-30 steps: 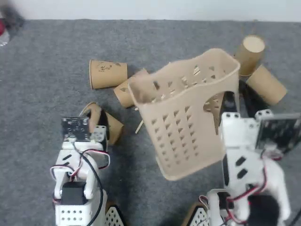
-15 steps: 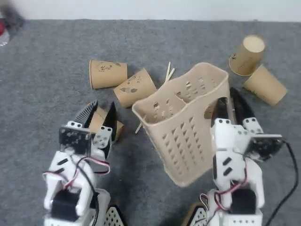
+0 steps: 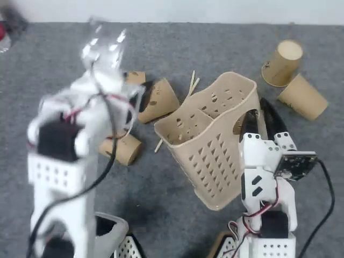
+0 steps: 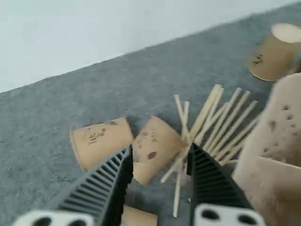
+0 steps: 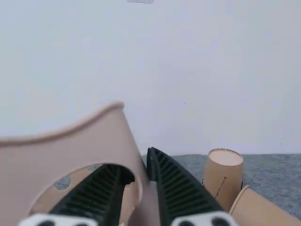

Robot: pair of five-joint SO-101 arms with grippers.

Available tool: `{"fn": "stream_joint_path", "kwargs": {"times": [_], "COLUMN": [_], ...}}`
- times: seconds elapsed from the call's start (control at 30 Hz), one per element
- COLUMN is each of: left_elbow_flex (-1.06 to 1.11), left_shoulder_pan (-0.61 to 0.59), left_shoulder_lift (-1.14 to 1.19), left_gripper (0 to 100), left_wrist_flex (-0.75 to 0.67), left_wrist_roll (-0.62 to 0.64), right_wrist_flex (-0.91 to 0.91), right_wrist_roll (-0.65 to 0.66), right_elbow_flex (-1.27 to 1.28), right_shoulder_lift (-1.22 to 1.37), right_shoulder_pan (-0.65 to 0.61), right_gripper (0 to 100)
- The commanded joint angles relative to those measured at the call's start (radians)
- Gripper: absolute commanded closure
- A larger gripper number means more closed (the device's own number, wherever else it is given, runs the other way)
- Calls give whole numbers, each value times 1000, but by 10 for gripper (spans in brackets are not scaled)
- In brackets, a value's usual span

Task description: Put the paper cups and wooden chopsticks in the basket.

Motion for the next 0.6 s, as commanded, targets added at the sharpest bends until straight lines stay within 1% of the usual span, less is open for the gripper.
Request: {"fn": "stream_joint_path", "kwargs": {"times": [0.0, 0.1, 0.33, 0.47, 0.57], "left_elbow_flex": [-549, -628, -602, -638, -710], "left_shoulder_pan": [149, 130, 133, 149, 157], "left_shoulder_lift": [302, 427, 646, 686, 664], "left_gripper": [810, 809, 809, 809, 810], "left_wrist_flex": [245, 242, 241, 239, 239], "left_wrist_roll": [-46, -71, -203, -218, -218], "right_wrist_flex": [-53, -70, -77, -77, -134], "right_wrist_roll": [-15, -14, -14, -15, -14], "right_elbow_flex": [-23, -21, -18, -12, 31], "right_shoulder_lift": [-16, -16, -16, -16, -16], "right_shoulder_pan": [8, 10, 5, 8, 8], "right_gripper": [991, 991, 991, 991, 991]}}
